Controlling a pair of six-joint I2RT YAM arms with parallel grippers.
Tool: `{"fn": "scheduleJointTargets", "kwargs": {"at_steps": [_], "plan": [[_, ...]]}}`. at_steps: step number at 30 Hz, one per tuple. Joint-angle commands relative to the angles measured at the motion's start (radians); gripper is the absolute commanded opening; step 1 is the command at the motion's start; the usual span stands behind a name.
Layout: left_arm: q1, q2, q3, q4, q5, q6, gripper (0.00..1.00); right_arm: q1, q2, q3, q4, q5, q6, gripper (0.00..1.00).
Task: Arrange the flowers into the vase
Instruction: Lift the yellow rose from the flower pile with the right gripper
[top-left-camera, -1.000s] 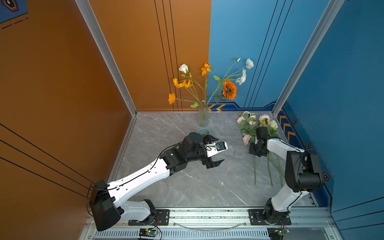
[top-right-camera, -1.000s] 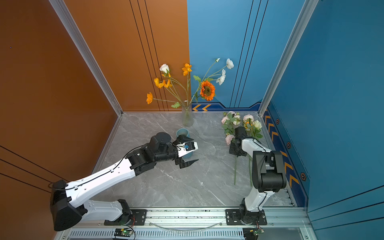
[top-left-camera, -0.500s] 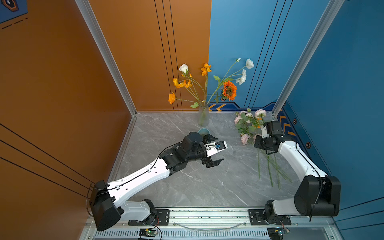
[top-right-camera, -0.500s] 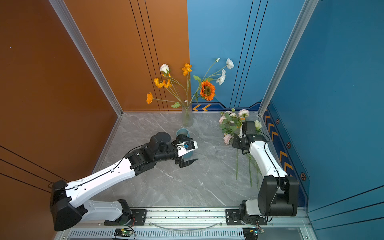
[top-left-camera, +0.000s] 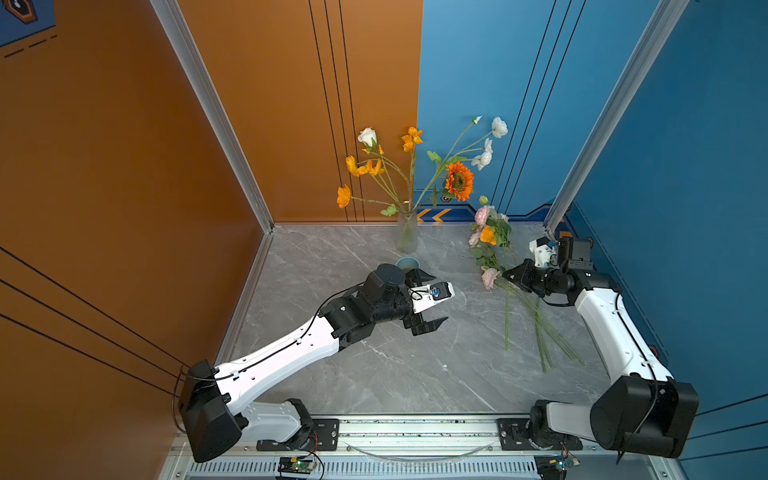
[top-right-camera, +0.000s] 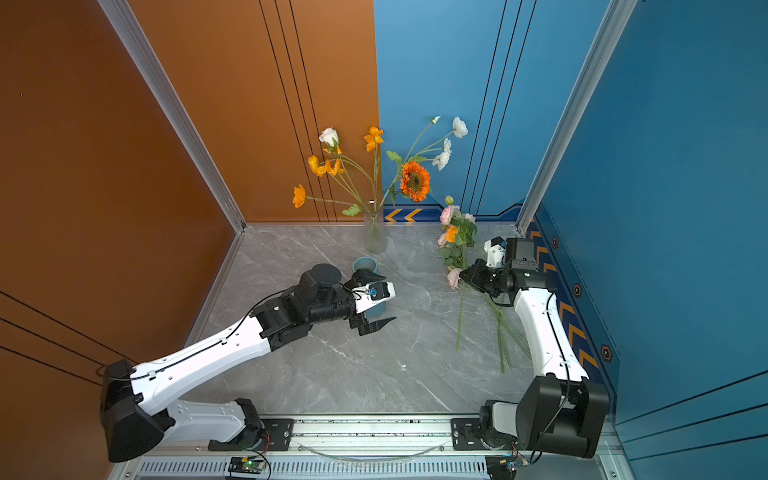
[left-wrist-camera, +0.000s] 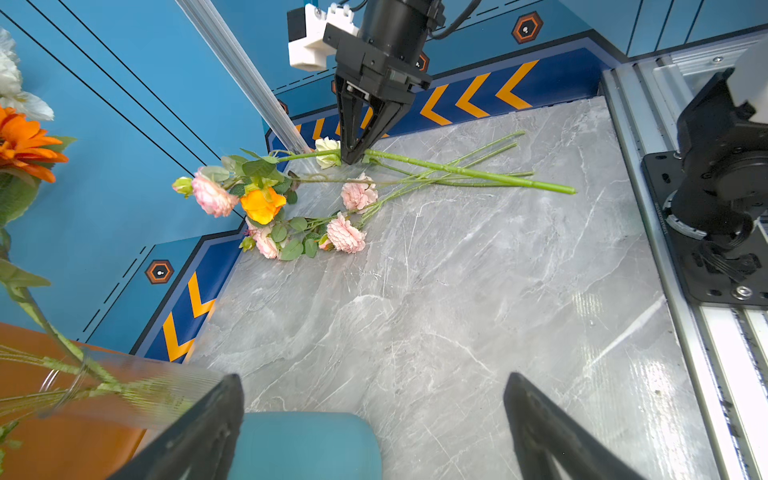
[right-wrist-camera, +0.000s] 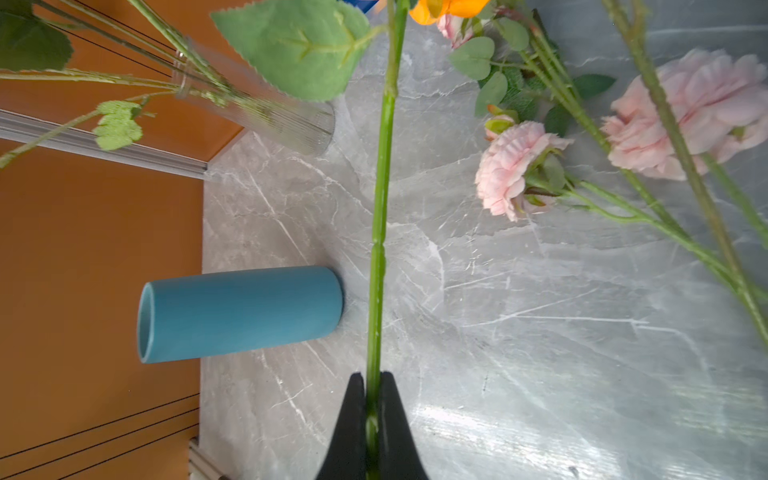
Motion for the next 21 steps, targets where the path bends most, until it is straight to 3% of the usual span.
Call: {"fn": "scheduleJointTargets", "kwargs": {"at_steps": [1,4,11,16,21], "plan": [[0.01,-0.024,-0.001,0.002,-0.003,-0.008,0.98,-0.054,-0.06,0.003,0.082,-0.136,0.134,0.0],[0.011,-0.03,-0.002,0.002,0.0,-0.007,0.98,-0.106,-0.106,-0.064,0.222,-0.204,0.266,0.0],[0.013,-0.04,-0.002,0.0,0.0,-0.002,0.98,-0.094,-0.165,-0.08,0.262,-0.205,0.24,0.0],[0.054,-0.09,-0.001,-0.021,0.044,0.017,0.98,0.023,-0.253,-0.076,0.287,-0.001,0.145,0.0],[0.213,-0.157,0.042,-0.075,0.346,-0.053,0.98,0.195,-0.33,-0.116,0.416,0.266,0.099,0.0]]}}
